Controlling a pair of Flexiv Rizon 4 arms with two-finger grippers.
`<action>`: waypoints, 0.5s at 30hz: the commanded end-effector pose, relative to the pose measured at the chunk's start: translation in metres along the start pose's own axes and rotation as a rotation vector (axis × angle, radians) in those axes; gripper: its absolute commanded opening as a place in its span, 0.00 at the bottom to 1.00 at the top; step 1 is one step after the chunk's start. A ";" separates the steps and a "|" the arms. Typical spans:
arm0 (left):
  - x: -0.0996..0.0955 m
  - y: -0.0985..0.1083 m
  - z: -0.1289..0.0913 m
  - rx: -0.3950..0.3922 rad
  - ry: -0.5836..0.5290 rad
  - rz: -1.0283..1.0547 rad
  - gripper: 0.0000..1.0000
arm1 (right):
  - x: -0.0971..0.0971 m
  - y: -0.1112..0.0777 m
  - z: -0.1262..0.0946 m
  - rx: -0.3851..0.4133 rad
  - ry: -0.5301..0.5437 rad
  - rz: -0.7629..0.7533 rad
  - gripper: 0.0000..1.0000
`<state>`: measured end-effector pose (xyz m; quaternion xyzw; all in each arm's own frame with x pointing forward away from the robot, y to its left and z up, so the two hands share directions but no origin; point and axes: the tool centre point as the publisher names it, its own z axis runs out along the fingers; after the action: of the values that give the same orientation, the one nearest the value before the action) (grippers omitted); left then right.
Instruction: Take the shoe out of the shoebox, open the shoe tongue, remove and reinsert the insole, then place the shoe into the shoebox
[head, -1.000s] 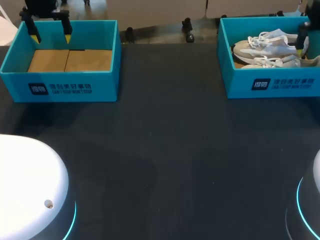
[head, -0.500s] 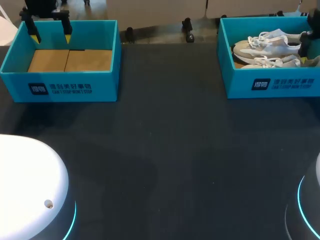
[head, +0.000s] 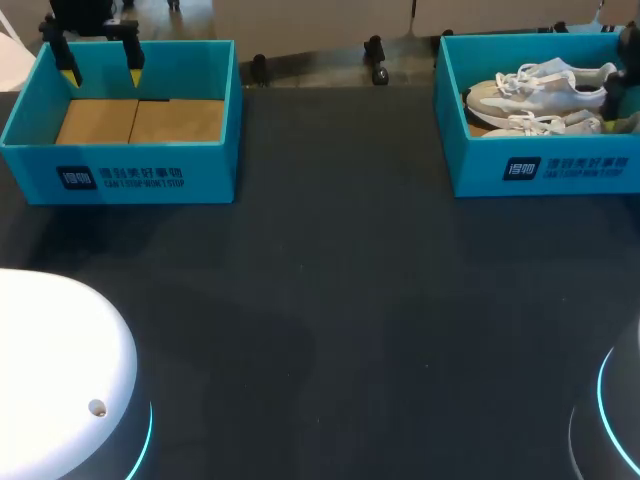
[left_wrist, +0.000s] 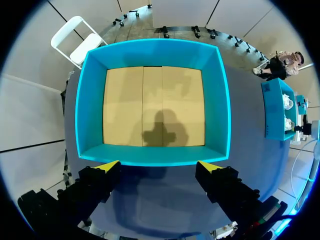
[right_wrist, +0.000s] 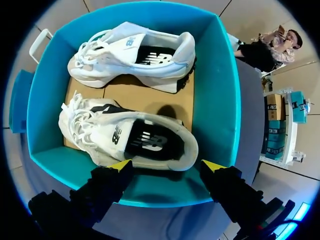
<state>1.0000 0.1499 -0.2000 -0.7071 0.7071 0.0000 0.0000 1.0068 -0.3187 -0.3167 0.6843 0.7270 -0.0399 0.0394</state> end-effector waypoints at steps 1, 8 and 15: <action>0.000 0.000 0.000 0.000 0.000 0.000 1.00 | -0.002 0.006 0.008 0.010 0.003 -0.007 0.84; 0.000 0.000 0.000 0.000 0.000 0.000 1.00 | -0.008 0.010 0.017 0.017 0.010 0.005 0.82; 0.000 0.000 0.000 0.000 0.000 0.000 1.00 | -0.014 0.011 0.024 0.029 0.019 0.028 0.79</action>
<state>1.0000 0.1499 -0.2000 -0.7071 0.7072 0.0000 0.0000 1.0136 -0.3327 -0.3366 0.6954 0.7168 -0.0417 0.0282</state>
